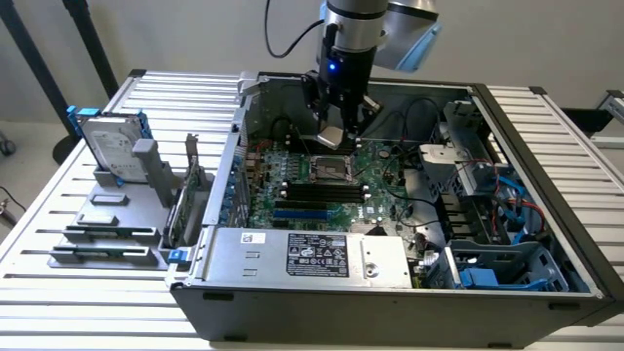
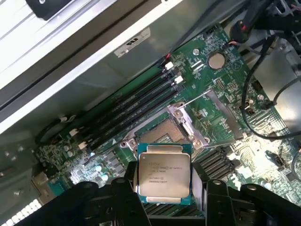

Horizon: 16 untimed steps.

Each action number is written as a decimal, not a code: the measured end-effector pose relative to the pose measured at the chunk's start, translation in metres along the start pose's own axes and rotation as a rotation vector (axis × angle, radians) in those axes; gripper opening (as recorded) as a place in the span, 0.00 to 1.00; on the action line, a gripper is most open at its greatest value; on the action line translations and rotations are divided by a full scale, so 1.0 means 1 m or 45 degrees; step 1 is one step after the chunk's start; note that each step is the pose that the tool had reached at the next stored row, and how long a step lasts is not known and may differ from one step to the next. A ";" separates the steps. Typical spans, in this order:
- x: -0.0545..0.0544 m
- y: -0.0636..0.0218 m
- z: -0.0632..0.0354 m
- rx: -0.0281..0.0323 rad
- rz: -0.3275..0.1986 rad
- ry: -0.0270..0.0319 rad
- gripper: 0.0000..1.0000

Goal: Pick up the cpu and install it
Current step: 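Place the cpu into insertion slot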

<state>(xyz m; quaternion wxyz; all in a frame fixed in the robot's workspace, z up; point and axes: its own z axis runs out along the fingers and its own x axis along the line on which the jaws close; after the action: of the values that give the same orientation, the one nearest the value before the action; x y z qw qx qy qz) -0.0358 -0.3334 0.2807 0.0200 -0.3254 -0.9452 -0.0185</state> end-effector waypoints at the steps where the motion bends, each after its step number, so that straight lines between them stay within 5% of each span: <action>1: 0.000 0.0000 0.0011 -0.0011 0.023 -0.0005 0.55; 16: -0.001 -0.0002 0.0105 -0.0114 0.341 -0.0007 0.55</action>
<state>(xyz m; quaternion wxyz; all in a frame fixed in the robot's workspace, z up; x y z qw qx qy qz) -0.0358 -0.3334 0.2702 0.0206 -0.4489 -0.8931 -0.0198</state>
